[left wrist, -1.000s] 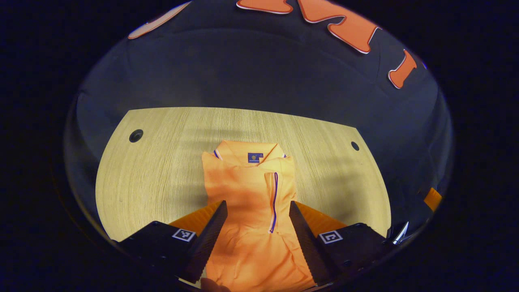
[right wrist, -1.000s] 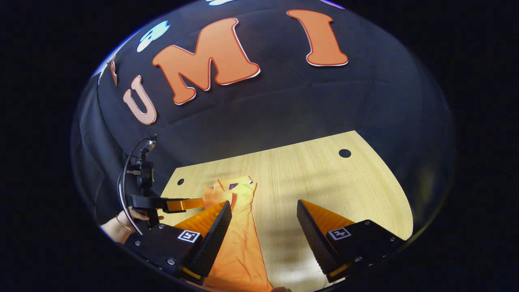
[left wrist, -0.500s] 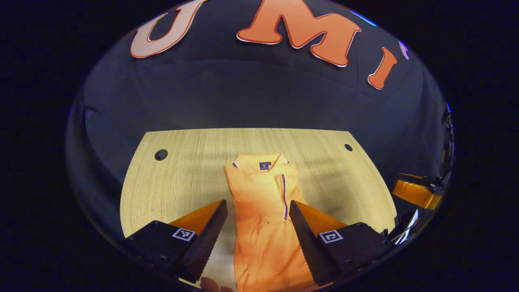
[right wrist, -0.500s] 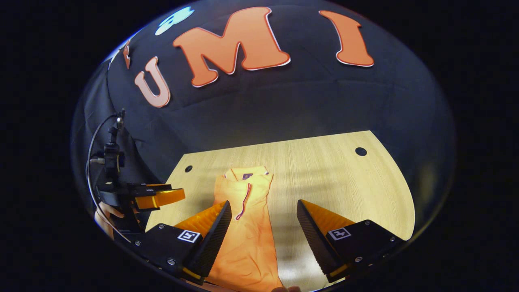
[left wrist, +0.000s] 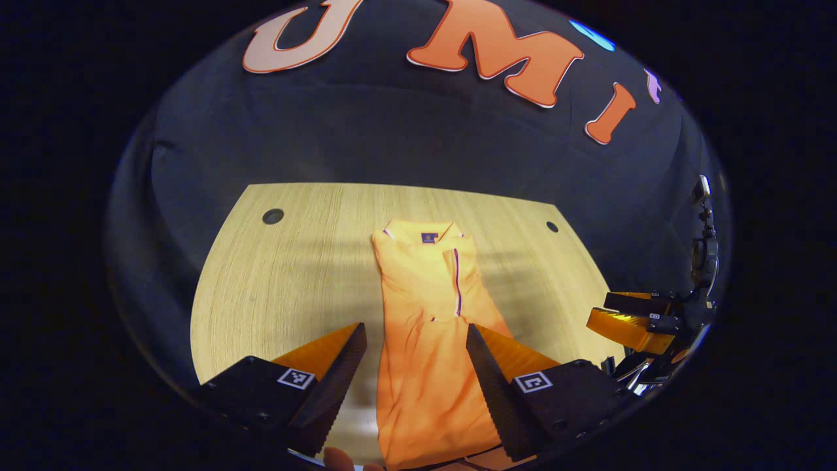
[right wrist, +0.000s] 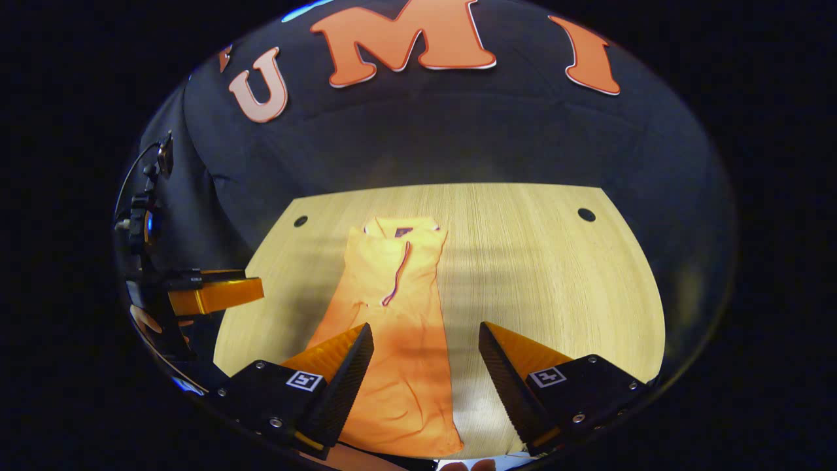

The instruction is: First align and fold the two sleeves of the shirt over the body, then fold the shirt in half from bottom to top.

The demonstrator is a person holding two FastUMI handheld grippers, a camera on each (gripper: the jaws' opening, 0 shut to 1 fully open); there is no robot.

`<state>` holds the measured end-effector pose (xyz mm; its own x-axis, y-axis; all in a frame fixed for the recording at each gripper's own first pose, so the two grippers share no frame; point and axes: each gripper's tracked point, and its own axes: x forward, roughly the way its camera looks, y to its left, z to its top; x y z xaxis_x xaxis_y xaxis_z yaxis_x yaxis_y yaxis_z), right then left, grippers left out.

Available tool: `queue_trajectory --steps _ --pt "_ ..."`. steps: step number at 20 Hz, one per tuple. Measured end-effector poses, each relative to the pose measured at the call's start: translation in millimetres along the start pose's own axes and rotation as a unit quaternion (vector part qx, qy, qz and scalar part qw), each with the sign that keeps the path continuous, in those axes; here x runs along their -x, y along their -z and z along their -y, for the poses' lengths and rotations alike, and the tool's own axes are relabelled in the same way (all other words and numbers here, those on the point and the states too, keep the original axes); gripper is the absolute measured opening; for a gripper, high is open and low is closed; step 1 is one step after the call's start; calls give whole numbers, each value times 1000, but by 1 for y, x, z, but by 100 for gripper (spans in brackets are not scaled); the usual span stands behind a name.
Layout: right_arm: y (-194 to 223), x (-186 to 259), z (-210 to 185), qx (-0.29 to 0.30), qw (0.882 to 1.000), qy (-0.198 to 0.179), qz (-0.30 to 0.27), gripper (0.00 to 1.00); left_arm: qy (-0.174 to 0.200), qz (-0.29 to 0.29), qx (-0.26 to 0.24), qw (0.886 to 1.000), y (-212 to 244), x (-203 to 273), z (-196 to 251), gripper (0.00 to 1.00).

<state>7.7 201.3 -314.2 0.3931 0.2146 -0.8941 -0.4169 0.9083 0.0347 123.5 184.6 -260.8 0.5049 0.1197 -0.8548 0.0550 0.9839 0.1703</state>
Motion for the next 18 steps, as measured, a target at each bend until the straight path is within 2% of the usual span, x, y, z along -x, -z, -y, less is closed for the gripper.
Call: queue_trajectory --steps 3,4,5,6,8,12,18 --pt "43 -5 -10 8 999 0 -43 99 -5 -19 -2 1000 30 1 -4 95" --pt "58 -6 -13 8 998 -1 -59 99 -4 -30 5 1000 45 3 -6 91" --pt "74 -6 -17 10 997 -6 -74 99 -2 -42 17 999 60 5 -6 99" --pt "91 -5 -24 14 996 -14 -91 99 3 -56 24 998 77 7 -5 95" --pt "124 -2 -34 30 992 -23 -124 99 -2 -85 22 996 111 8 -9 95" --pt "180 1 -35 61 981 -16 -183 99 -5 -141 36 989 175 0 -2 95" --pt "232 3 -18 50 970 7 -237 99 -30 -197 47 979 253 7 -6 95"
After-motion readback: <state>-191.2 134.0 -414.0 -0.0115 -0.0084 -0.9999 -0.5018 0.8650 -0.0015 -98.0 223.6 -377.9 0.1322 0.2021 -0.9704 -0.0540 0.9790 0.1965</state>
